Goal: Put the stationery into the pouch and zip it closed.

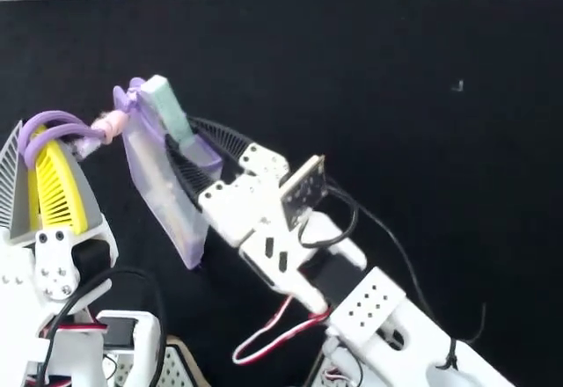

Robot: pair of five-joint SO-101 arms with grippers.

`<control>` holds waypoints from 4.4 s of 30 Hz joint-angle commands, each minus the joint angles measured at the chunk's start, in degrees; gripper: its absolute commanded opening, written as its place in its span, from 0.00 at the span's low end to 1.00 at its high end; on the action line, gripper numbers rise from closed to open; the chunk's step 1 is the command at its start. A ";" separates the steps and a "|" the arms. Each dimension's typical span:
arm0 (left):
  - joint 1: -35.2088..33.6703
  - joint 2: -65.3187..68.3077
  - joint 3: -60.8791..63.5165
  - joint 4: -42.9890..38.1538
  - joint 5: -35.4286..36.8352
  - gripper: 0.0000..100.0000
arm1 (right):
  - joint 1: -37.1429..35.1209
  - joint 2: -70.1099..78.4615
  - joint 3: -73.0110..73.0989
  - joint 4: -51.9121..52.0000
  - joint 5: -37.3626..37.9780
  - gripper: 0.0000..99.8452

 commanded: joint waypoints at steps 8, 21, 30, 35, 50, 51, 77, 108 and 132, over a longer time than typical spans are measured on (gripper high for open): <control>-0.31 0.53 -0.84 -0.18 -0.70 0.03 | -6.59 -1.63 0.84 -1.67 -0.26 0.09; -0.31 0.44 -0.84 -0.26 -0.70 0.03 | -6.77 -2.07 0.75 -1.76 0.70 0.17; -0.40 0.44 -0.84 -0.26 -0.70 0.03 | -6.59 -16.84 -6.20 13.36 11.78 0.17; -0.04 0.62 -0.92 -1.93 -0.35 0.03 | -6.51 -16.13 -19.03 26.64 16.70 0.17; 12.35 18.37 -18.15 -4.13 3.96 0.03 | 13.19 -17.98 -41.98 42.55 24.09 0.17; 14.55 21.19 -20.79 -2.55 3.87 0.03 | 14.59 -17.98 -41.98 42.46 24.09 0.17; 36.44 54.15 -75.65 44.13 3.34 0.03 | 33.58 10.07 -67.91 56.35 16.35 0.17; 35.74 55.03 -88.66 55.47 -2.73 0.03 | 37.36 21.93 -91.74 79.74 10.81 0.17; 35.56 54.95 -87.96 54.15 -2.73 0.03 | 1.14 1.45 -86.99 107.60 12.40 0.24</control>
